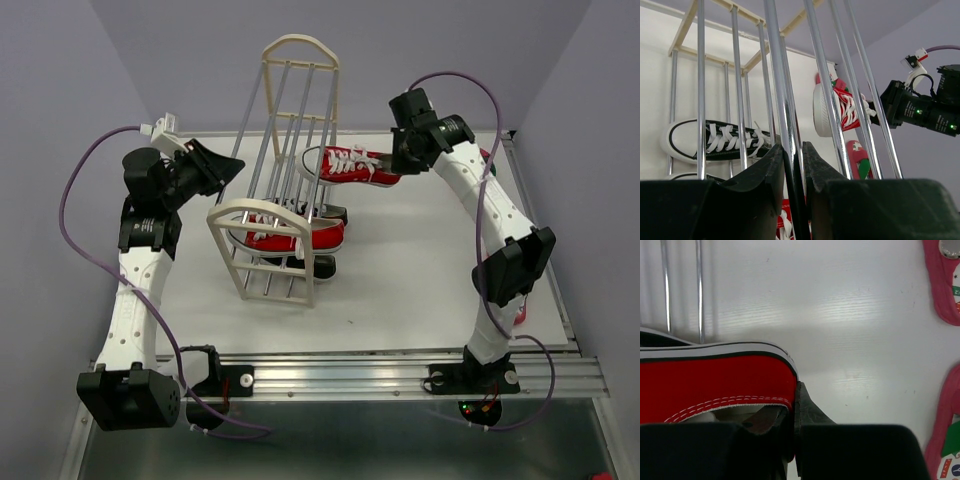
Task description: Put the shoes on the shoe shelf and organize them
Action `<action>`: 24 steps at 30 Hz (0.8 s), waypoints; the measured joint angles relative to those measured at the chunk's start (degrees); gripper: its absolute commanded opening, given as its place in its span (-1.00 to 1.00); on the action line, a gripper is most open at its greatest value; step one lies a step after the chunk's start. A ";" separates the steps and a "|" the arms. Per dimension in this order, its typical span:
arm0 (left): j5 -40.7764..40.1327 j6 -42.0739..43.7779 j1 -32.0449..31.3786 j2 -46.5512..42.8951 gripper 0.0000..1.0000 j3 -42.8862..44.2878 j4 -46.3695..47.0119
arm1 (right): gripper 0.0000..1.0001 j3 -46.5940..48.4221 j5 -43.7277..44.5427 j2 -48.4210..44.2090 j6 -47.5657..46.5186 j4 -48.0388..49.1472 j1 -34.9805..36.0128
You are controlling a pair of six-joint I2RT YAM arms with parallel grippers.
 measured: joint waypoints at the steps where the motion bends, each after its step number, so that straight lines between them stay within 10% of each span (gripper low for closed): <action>1: 0.00 -0.11 -0.02 0.00 -1.00 -0.07 0.13 | -0.90 1.01 0.17 0.39 0.24 -0.48 0.94; 24: -0.63 -2.32 -0.02 -1.01 -1.00 -1.49 1.70 | -0.80 17.22 0.55 11.72 6.10 -4.79 12.74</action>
